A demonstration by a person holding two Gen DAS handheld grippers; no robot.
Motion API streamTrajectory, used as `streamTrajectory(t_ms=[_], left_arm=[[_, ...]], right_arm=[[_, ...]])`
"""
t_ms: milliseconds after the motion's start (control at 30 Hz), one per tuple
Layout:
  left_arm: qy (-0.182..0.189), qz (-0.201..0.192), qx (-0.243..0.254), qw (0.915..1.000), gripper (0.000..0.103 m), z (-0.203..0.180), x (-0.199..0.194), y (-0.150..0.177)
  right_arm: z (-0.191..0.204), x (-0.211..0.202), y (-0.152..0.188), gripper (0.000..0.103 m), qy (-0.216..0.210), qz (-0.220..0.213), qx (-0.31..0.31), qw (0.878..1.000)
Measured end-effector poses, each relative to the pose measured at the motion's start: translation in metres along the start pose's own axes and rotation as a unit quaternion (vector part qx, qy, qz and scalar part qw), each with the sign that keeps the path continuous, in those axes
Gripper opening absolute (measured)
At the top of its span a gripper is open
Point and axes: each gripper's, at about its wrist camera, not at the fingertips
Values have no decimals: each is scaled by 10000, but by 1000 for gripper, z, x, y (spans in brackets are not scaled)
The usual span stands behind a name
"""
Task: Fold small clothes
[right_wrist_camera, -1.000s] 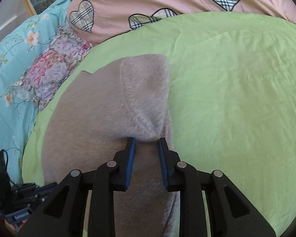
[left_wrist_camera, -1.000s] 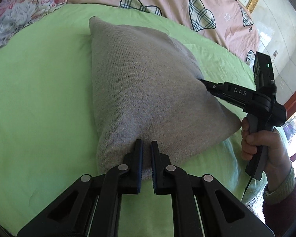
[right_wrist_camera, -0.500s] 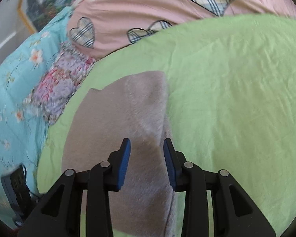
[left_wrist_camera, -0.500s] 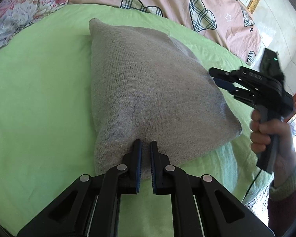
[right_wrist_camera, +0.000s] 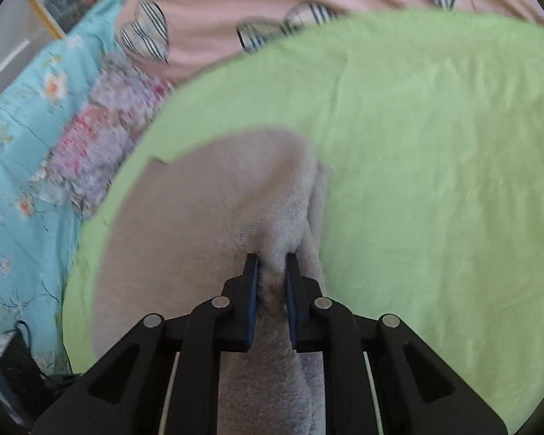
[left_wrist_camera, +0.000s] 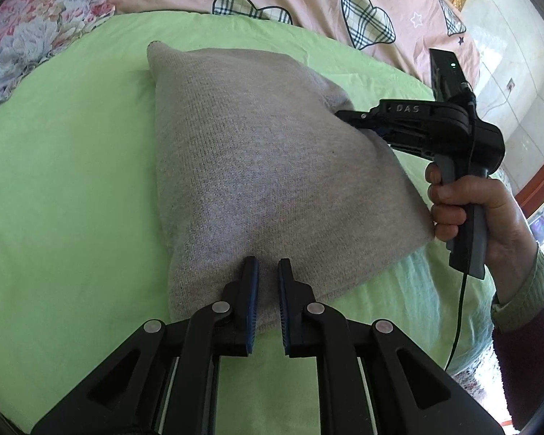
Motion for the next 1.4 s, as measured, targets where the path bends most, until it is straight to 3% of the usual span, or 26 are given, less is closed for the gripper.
streamTrajectory(t_ms=[67,167,233,367,400,467,500,600,833,1000,1100,1167,1267,1400], left_arm=[[89,33,-37,9999,10,4,-4,2],[230,27,-77,9997,13,7,-12,6],[279,0,-60,9996,15,7,-15,9],[242,-16,-32,9997,17,6,-11,14],[239,-21,-21,9997,18,5,-9,14],[264,-11,35,9996,20,4,-7,13],[274,7,59,9996,21,3,-7,13],[307,24,83,9995,22,4,-11,15],[448,-81,-28,9990,22,18,-37,33],[100,-273,-93,9995,39,21,-52,40],[-24,-363,-198,9991,42,24,-57,41],[-79,-328,-278,9990,47,29,-58,42],[-314,-259,-344,9986,63,29,-59,45],[-742,-271,-417,9960,70,27,-58,48]], right_arm=[[-4,-15,7,27,-127,-158,204,9996],[0,-47,27,28,41,-570,182,9982],[8,-63,45,28,-138,-708,-38,9974],[28,-67,90,28,-132,-440,-494,9977],[26,-62,98,28,20,-334,-514,9981],[16,-38,106,28,750,6,-398,9964],[10,-32,106,28,796,28,-334,9963],[0,-33,103,28,651,-70,-111,9978],[18,-62,117,28,642,-307,-256,9971],[25,-78,131,28,403,-407,-292,9979],[31,-78,139,31,380,-380,-327,9980],[35,-76,144,35,359,-316,-369,9982],[41,-75,152,41,334,-251,-447,9981],[48,-73,164,52,394,-185,-555,9975]])
Point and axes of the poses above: each gripper's, at about its wrist camera, not at the fingertips, and x roughly the way its jaws point, z to its left, y to its underside, and after that the axes turned 12 degrees about z, right-handed
